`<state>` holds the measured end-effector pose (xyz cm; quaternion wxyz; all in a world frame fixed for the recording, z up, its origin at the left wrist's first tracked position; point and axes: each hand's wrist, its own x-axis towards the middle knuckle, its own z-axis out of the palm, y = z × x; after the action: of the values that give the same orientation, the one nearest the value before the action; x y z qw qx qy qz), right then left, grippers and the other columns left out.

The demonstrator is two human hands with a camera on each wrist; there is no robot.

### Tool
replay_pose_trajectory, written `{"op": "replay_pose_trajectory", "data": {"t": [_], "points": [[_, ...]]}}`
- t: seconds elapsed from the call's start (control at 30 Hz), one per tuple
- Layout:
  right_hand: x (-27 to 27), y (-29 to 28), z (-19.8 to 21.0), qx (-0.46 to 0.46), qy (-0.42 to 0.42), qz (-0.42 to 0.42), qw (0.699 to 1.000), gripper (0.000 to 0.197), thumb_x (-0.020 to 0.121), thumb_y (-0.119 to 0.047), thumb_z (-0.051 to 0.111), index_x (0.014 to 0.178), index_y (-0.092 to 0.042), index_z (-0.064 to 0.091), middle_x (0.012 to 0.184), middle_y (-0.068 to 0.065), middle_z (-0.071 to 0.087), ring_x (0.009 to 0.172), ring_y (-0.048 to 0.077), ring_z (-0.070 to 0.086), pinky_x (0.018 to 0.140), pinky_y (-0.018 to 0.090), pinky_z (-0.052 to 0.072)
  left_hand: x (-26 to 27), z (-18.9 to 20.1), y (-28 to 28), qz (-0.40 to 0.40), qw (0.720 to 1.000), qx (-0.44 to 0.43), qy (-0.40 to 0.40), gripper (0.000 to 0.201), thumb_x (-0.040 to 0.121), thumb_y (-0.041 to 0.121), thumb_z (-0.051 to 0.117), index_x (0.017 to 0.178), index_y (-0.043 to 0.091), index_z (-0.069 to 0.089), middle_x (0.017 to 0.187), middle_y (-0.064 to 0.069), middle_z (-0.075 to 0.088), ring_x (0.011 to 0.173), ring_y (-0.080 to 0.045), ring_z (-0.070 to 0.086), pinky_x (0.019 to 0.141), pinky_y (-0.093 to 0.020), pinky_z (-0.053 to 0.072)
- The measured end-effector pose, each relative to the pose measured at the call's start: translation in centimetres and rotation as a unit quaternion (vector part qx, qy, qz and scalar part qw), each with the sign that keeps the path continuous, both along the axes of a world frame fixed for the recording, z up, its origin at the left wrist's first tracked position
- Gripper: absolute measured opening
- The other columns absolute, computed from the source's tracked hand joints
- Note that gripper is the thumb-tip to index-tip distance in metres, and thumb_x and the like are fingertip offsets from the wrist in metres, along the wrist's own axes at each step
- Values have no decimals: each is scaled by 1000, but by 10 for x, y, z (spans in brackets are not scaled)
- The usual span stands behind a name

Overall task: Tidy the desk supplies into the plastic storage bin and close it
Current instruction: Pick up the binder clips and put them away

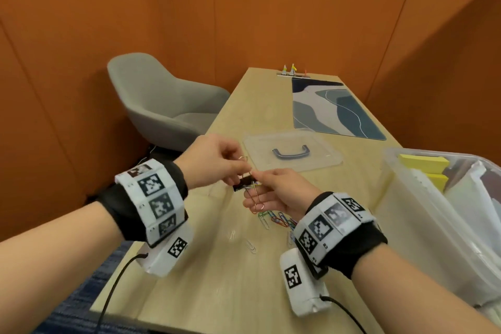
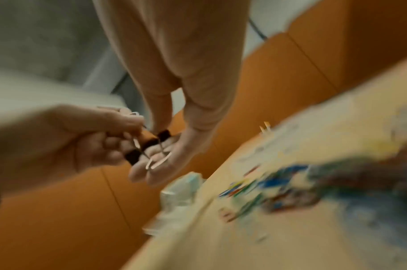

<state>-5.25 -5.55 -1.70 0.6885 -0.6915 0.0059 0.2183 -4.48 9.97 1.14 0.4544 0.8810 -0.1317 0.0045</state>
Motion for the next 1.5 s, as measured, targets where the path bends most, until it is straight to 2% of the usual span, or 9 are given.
{"op": "replay_pose_trajectory", "data": {"t": [0.17,0.3,0.4,0.6,0.8,1.0,1.1,1.3,1.5], "points": [[9,3,6,139,96,-19,986,44,101,-31,30,97,7,52,72,16,59,42,20,63,41,24,53,-5,-19,-16,-123,949,170,-237,11,73,12,64,65,5,65,61,-1,58,57,-11,49,56,-21,37],[6,-2,3,80,99,-9,992,22,95,0,35,89,2,57,72,10,51,56,14,53,49,19,49,-5,-20,-8,-153,978,112,-84,18,84,33,65,85,19,77,79,5,74,72,0,62,65,-8,44],[11,-10,-2,73,99,-68,990,27,94,6,27,88,-2,52,67,6,43,43,7,45,39,14,40,13,-15,7,-2,995,46,-85,19,83,33,66,86,18,76,79,4,73,64,7,58,61,-4,41],[13,-23,4,54,79,-142,985,19,96,-17,43,83,-8,52,60,4,46,46,13,41,48,26,43,61,-33,60,246,931,245,113,33,95,26,43,97,-1,63,105,-18,67,89,-31,62,75,-31,50],[16,-27,2,60,55,-161,984,28,93,-20,51,68,-10,46,47,0,41,32,8,37,41,20,41,57,-31,38,191,954,0,232,19,95,6,42,104,-3,56,81,-15,62,62,-25,57,58,-30,49],[13,-28,1,94,59,-141,984,26,95,-10,45,70,-7,49,59,3,47,38,9,45,43,18,40,77,-28,45,209,930,294,75,6,88,18,54,93,14,56,93,-10,61,83,-27,59,74,-32,51],[12,-31,1,90,55,-135,985,24,96,-9,43,75,-5,53,64,5,52,39,8,52,48,19,41,88,-39,49,172,903,384,90,38,90,32,56,123,13,56,122,-10,60,109,-27,57,89,-32,45],[12,-35,2,92,15,-138,986,17,98,-7,40,88,-12,54,74,4,56,48,6,55,51,21,36,88,-55,37,154,935,303,98,16,80,16,71,93,7,74,97,-11,73,90,-25,68,79,-28,55],[14,-42,3,126,23,-188,974,22,98,-14,40,81,-15,55,73,1,50,55,12,44,54,26,36,79,-20,26,182,980,30,75,5,76,2,72,82,1,71,76,-12,69,60,-17,64,59,-19,57]]}}
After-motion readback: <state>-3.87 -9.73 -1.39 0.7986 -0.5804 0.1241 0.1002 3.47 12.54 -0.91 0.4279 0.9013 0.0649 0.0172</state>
